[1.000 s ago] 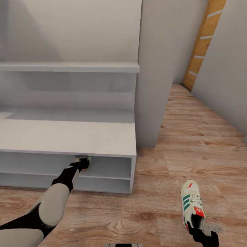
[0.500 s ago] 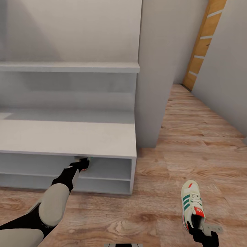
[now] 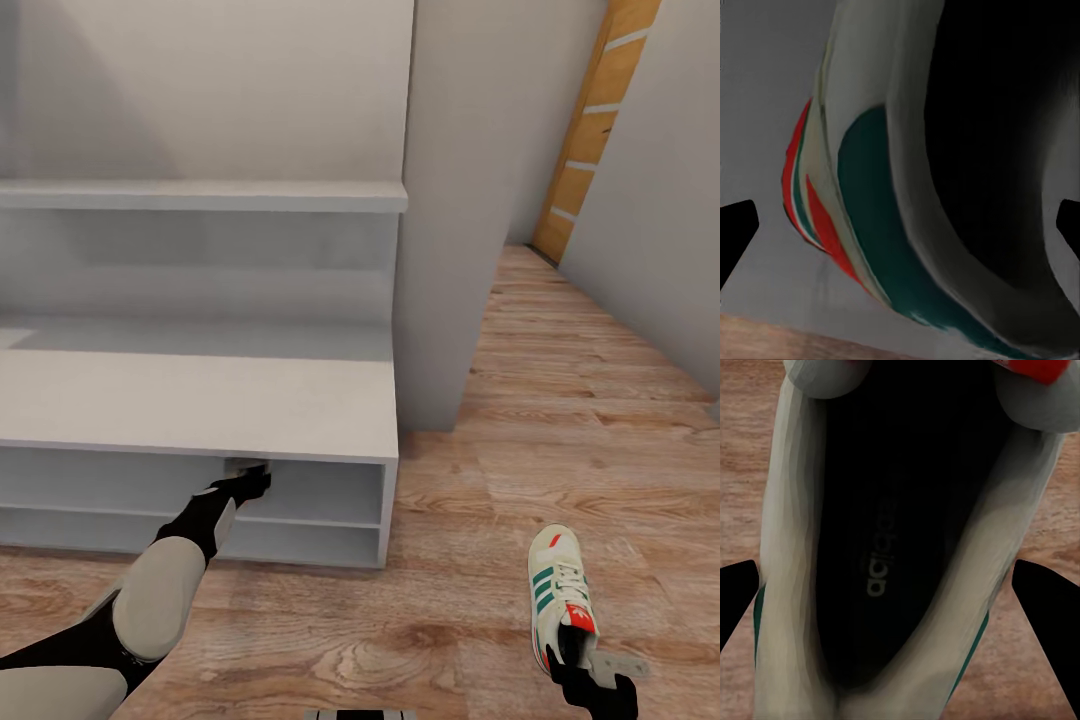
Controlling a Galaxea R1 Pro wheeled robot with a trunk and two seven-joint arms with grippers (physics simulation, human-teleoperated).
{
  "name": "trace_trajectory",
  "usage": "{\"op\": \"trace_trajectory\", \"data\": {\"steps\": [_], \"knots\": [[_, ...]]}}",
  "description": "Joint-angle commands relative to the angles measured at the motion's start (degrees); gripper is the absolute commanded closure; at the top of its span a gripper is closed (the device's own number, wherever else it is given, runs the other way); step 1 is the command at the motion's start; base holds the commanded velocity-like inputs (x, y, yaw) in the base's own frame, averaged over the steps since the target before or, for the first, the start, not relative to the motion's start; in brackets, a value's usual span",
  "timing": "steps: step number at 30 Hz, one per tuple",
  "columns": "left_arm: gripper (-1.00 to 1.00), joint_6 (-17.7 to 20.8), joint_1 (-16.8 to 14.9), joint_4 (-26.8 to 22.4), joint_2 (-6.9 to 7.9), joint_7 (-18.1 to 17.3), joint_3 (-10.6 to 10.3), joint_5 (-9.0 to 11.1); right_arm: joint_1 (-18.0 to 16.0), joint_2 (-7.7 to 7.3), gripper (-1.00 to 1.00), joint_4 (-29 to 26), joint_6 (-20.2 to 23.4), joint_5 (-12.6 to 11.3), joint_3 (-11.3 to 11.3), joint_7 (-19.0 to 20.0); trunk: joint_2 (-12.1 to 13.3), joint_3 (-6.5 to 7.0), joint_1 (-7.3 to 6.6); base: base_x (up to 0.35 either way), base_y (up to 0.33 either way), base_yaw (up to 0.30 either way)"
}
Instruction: Pick up the two gym shoes and the two sandals from the corridor floor and place them onto the hallstand (shoe rack) in the corridor, making sure they are on the rack and not on the floor. Arrange them so the two gym shoes are next to each other and the two sandals are next to each other.
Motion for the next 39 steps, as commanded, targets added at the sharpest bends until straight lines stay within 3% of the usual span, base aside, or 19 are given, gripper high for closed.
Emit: {"op": "trace_trajectory", "data": {"steps": [1, 14, 31, 39], "knots": [[-1.0, 0.3, 0.0, -0.2, -0.07, -0.5, 0.5, -0.5, 0.0, 0.0, 1.0, 0.1, -0.2, 0.4, -0.5, 0.3, 0.0, -0.05, -0.01, 0.0, 0.0, 0.0], [-1.0, 0.2, 0.0, -0.3, -0.06, -0.5, 0.5, -0.5, 0.0, 0.0, 1.0, 0.1, -0.2, 0.4, -0.5, 0.3, 0.0, -0.05, -0.01, -0.018, 0.0, 0.0], [-1.0, 0.3, 0.0, -0.3, -0.04, -0.5, 0.5, -0.5, 0.0, 0.0, 1.0, 0.1, -0.2, 0.4, -0.5, 0.3, 0.0, -0.05, -0.01, -0.308, 0.005, 0.0], [-1.0, 0.2, 0.2, -0.3, 0.44, -0.6, 0.4, -0.5, 0.0, 0.0, 1.0, 0.1, -0.2, 0.4, -0.5, 0.3, 0.0, -0.05, -0.01, -0.292, 0.168, 0.0]]}}
